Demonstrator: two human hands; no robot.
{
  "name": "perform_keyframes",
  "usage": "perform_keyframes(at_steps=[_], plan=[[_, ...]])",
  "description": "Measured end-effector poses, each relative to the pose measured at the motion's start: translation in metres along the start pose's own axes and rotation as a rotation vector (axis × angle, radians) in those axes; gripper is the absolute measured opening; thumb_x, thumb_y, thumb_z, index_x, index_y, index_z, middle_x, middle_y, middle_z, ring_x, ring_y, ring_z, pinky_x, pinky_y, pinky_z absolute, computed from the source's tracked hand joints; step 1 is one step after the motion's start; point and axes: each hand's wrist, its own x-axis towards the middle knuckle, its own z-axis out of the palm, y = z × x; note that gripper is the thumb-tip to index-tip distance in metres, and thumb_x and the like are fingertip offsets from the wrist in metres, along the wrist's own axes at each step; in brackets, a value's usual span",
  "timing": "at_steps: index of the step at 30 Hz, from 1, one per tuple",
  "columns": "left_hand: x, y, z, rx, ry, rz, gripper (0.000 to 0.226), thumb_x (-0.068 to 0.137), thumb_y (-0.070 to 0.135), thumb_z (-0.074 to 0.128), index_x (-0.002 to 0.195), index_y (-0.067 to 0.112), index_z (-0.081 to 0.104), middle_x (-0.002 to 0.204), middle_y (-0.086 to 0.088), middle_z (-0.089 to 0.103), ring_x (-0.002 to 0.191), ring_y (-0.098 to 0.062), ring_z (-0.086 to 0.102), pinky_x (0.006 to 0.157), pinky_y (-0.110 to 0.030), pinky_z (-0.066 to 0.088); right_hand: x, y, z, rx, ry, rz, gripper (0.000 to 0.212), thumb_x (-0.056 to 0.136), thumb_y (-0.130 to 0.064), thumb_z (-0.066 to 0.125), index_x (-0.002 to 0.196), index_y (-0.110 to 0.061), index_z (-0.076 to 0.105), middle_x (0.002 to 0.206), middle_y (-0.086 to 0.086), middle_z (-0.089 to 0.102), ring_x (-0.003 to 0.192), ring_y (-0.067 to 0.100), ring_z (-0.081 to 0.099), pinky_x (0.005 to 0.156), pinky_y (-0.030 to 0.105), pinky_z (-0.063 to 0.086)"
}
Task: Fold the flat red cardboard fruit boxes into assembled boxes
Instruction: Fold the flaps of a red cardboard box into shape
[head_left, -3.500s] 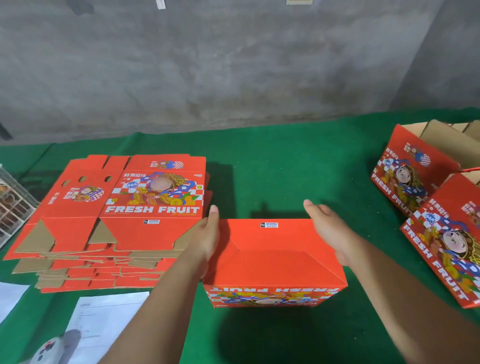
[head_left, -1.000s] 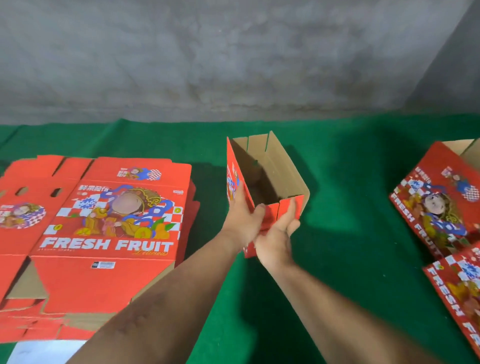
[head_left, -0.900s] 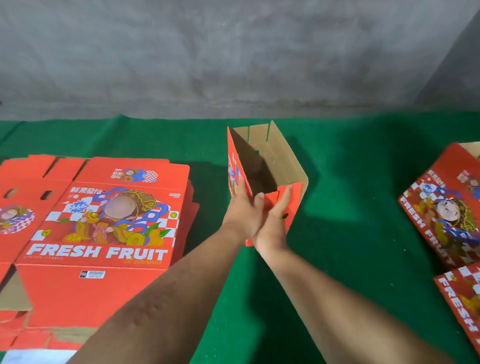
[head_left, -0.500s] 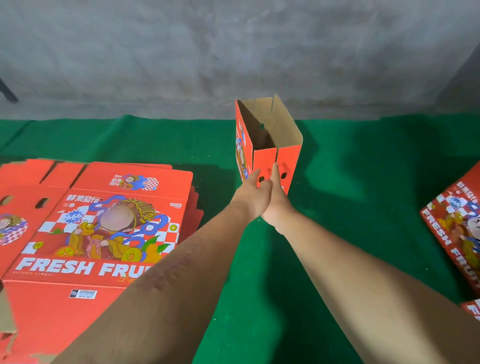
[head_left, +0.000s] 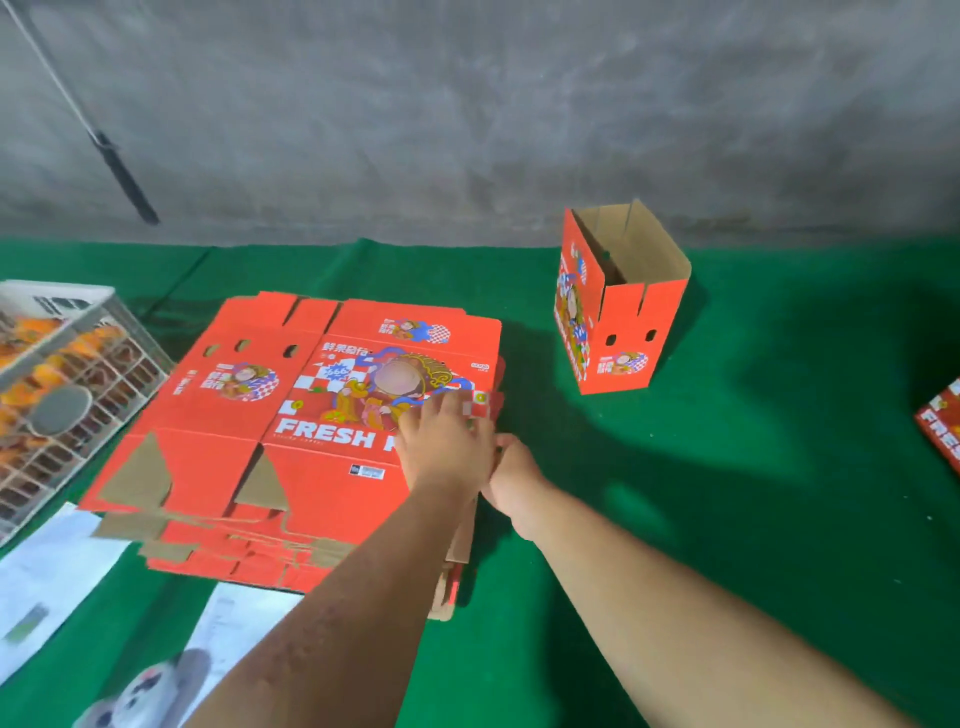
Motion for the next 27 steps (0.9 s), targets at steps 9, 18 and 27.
perform_keyframes(at_steps=[9,18,27], plan=[[-0.057,-0.051,-0.012,0.074,-0.33,0.246,0.052,0.105,0.061,0.031,0.153,0.044,0.042,0.172,0.006,0.019,0.155,-0.024,0.014,0.121,-0.048,0.015,-0.058,0.042,-0.008,0.074,0.203,-0.005,0.014,0.097,-0.023,0.072,0.109,-0.017,0.069,0.107,0.015,0.075,0.102,0.036,0.072,0.095,0.055,0.058],[-0.08,-0.113,-0.058,-0.062,0.03,-0.136,0.072,0.099,0.053,0.053,0.162,0.026,0.028,0.169,-0.008,0.027,0.149,-0.044,0.028,0.123,-0.055,0.02,-0.137,0.053,-0.175,0.168,0.291,-0.142,0.021,0.093,-0.011,0.066,0.105,-0.023,0.078,0.1,0.007,0.08,0.084,0.026,0.076,0.073,0.041,0.052],[-0.076,-0.079,-0.086,-0.507,-0.108,-0.195,0.086,0.072,0.066,0.048,0.136,0.011,0.058,0.135,-0.022,0.059,0.129,-0.037,0.05,0.11,-0.046,0.041,-0.164,0.039,-0.195,-0.034,0.369,-0.286,0.015,0.095,-0.025,0.071,0.109,-0.021,0.073,0.102,0.011,0.08,0.091,0.034,0.076,0.099,0.058,0.055]])
